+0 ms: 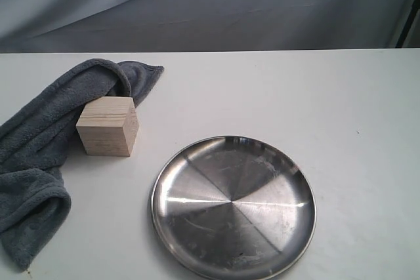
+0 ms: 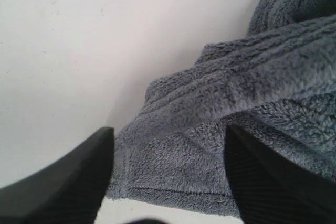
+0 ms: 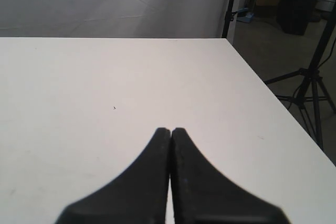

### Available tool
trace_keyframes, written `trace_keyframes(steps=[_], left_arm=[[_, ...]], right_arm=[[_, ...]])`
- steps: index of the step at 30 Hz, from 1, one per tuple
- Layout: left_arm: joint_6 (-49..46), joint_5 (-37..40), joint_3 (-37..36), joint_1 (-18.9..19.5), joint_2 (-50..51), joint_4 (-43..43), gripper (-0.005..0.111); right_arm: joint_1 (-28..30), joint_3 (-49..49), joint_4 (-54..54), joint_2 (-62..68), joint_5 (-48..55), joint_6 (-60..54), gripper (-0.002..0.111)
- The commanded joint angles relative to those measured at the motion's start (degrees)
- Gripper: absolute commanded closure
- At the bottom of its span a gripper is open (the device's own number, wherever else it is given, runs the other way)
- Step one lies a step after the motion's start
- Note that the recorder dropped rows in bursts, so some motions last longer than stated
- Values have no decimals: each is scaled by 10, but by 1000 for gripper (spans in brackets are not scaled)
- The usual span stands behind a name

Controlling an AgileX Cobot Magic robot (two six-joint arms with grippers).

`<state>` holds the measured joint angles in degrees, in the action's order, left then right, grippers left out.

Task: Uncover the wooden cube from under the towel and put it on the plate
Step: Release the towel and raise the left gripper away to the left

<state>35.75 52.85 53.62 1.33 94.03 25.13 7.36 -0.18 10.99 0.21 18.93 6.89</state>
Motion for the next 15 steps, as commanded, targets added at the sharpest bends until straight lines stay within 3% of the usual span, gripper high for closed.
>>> trace_keyframes(steps=[1,5,8,13,15], left_arm=[[-4,-16,0,0,0,-6,36],[-25,-33,2,-2,-13,-15,36],[-86,-42,26,-2,-28,-79,37],[-373,-80,94,-2,-47,-332,53],[-439,-80,122,-2,-44,-394,58]], right_arm=[[0,2,0,-2,0,0,108],[0,2,0,-2,0,0,108],[0,2,0,-2,0,0,108],[0,2,0,-2,0,0,108],[0,2,0,-2,0,0,108]])
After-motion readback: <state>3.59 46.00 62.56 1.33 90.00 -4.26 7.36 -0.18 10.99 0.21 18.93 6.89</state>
